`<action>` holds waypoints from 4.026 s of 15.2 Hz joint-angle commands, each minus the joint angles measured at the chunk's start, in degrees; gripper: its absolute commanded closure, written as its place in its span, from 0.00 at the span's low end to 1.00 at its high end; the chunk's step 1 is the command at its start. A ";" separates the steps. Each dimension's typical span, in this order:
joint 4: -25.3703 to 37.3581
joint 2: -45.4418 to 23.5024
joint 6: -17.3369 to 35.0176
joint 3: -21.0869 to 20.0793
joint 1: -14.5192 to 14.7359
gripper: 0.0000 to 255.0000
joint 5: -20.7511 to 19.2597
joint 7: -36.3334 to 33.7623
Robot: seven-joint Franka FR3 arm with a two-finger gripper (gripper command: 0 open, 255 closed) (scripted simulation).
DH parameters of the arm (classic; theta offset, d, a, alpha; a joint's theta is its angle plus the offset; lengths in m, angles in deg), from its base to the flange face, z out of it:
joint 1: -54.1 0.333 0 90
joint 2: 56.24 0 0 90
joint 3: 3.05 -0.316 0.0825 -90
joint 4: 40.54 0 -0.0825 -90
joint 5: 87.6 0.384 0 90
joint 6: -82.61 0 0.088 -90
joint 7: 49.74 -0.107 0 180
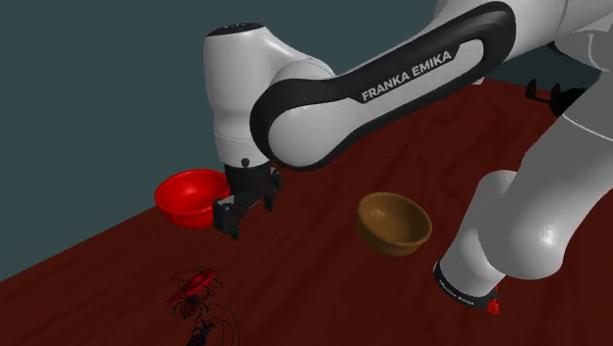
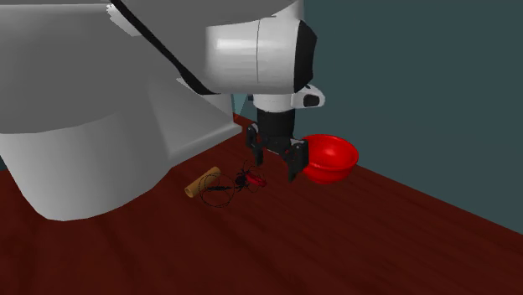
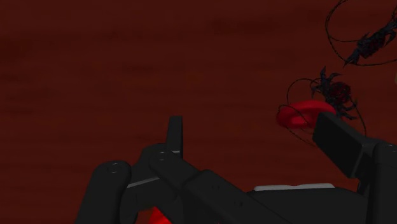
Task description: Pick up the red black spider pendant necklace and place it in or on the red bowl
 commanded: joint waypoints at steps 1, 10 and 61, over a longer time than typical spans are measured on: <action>2.46 -3.79 1.33 -1.47 0.64 0.00 -1.24 -2.48; 13.72 -19.22 4.65 -4.46 5.17 0.00 -8.84 -11.97; 23.90 -13.99 -9.94 -5.12 4.48 1.00 -5.33 -9.74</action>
